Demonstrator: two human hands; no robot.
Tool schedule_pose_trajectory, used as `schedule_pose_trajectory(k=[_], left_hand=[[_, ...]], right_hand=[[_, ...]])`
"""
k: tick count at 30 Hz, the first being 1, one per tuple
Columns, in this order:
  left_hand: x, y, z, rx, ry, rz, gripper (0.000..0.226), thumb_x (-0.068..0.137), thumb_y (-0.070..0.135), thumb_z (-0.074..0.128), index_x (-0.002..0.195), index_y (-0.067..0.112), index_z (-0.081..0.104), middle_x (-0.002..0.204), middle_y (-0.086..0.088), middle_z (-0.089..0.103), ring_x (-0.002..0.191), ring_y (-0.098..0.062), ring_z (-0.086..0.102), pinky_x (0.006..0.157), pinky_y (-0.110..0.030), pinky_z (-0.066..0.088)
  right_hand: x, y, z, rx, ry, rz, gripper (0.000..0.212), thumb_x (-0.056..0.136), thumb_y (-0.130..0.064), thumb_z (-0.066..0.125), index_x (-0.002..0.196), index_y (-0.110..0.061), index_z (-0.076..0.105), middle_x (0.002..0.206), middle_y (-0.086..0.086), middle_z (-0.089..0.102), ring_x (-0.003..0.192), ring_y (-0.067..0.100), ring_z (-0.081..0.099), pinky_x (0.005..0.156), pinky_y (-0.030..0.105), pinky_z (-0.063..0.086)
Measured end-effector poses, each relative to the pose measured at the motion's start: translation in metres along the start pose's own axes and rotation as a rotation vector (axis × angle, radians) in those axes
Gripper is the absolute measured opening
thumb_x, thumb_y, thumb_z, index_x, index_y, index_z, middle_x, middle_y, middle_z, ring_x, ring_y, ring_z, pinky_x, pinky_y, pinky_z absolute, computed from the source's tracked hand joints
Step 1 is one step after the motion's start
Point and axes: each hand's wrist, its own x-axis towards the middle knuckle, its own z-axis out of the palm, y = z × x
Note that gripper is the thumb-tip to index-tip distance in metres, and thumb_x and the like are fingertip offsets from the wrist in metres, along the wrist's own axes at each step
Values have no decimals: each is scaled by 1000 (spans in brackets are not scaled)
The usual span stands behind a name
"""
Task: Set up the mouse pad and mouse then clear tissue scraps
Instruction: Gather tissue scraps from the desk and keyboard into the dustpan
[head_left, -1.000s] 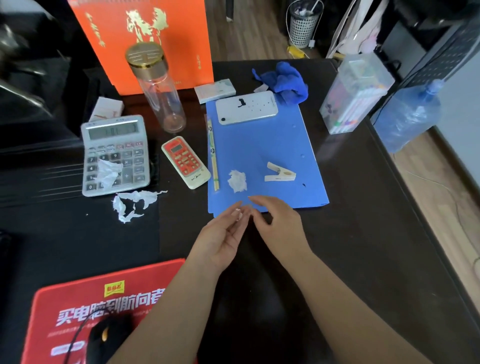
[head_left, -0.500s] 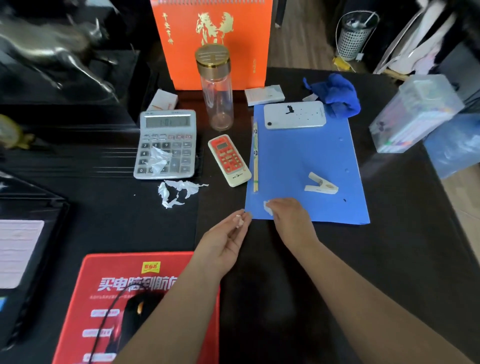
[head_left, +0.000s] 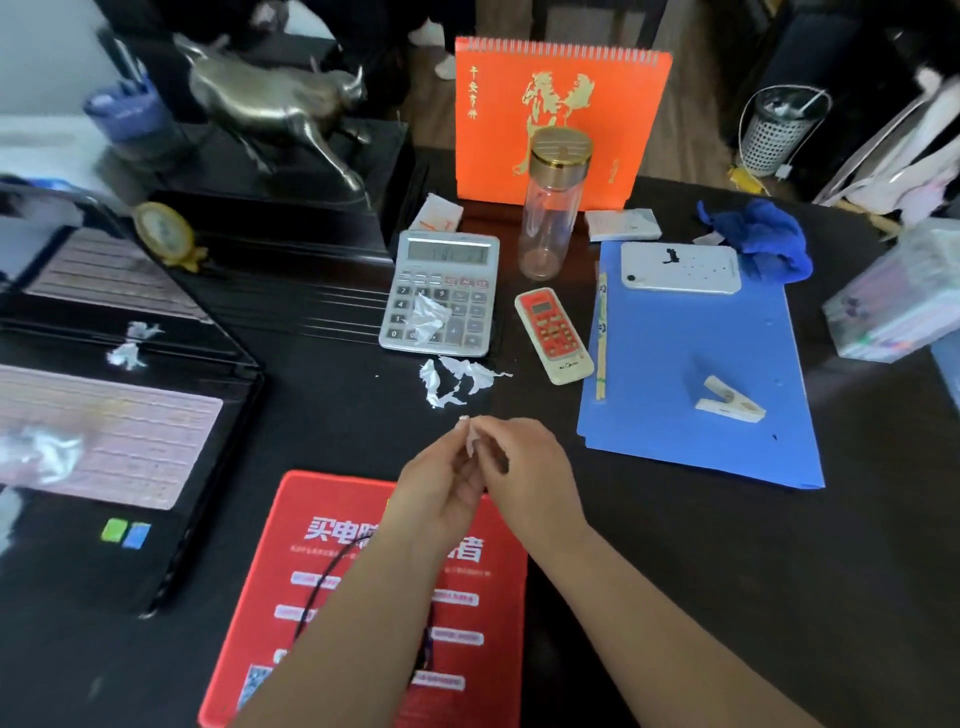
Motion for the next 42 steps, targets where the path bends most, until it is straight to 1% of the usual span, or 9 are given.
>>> schedule_pose_trajectory(k=[3,8,15,19,28,32,36,38,42], left_hand=[[6,23,-26,-4,-4,22,18,90,3,49,98,-7,62,96,-16,65,85,-18,67,81,-25,54],[16,65,-60,-19,58,-67,16,89,-2,49,98,-11,60,93,-23,67,89,-25,68,75,-28,57],[24,96,-84,10,55,-150,18,92,0,47,98,-4,63,102,-20,67,95,-24,66,70,-25,58],[37,97,-78,6,47,-140,20,92,1,45,96,4,65,102,-17,67,93,-22,66,71,-24,58],[57,86,-64,57,68,-132,21,91,0,46,96,7,65,101,-16,68,95,-21,66,76,-24,57],[60,84,-66,67,114,-46,20,91,1,48,101,5,65,102,-14,68,96,-19,66,76,-21,57],[59,85,-65,57,110,-22,16,90,2,50,96,4,65,99,-15,68,94,-18,66,75,-19,56],[59,87,-67,51,114,-24,15,90,1,50,95,2,64,97,-16,68,92,-18,67,74,-19,57],[58,88,-70,41,99,-31,17,91,3,50,101,-2,63,96,-15,68,91,-17,67,74,-19,57]], right_hand=[[6,-17,19,81,15,29,12,86,-13,56,92,-10,66,91,5,70,90,16,58,79,22,41],[39,-26,51,92,123,296,32,90,-14,52,121,-9,54,130,6,53,123,17,44,102,24,30],[86,11,65,-81,136,415,34,88,-2,50,121,-2,54,133,16,51,123,29,44,102,30,31],[88,25,70,-165,82,252,32,88,-2,52,120,-2,57,127,16,58,117,34,50,98,38,40],[96,12,76,-64,223,208,23,85,4,53,104,1,66,106,17,68,101,29,61,86,25,40],[94,-1,93,-111,98,179,26,87,0,52,110,2,62,118,19,63,111,33,56,96,33,41],[69,5,110,-278,-25,38,31,72,-1,68,102,7,64,103,22,70,100,36,64,91,41,46],[59,7,110,-327,-8,-32,29,64,4,74,93,4,69,94,17,73,91,31,69,82,40,53],[54,-9,106,-125,117,53,21,73,-2,57,88,-3,72,88,12,75,84,24,71,77,23,52]])
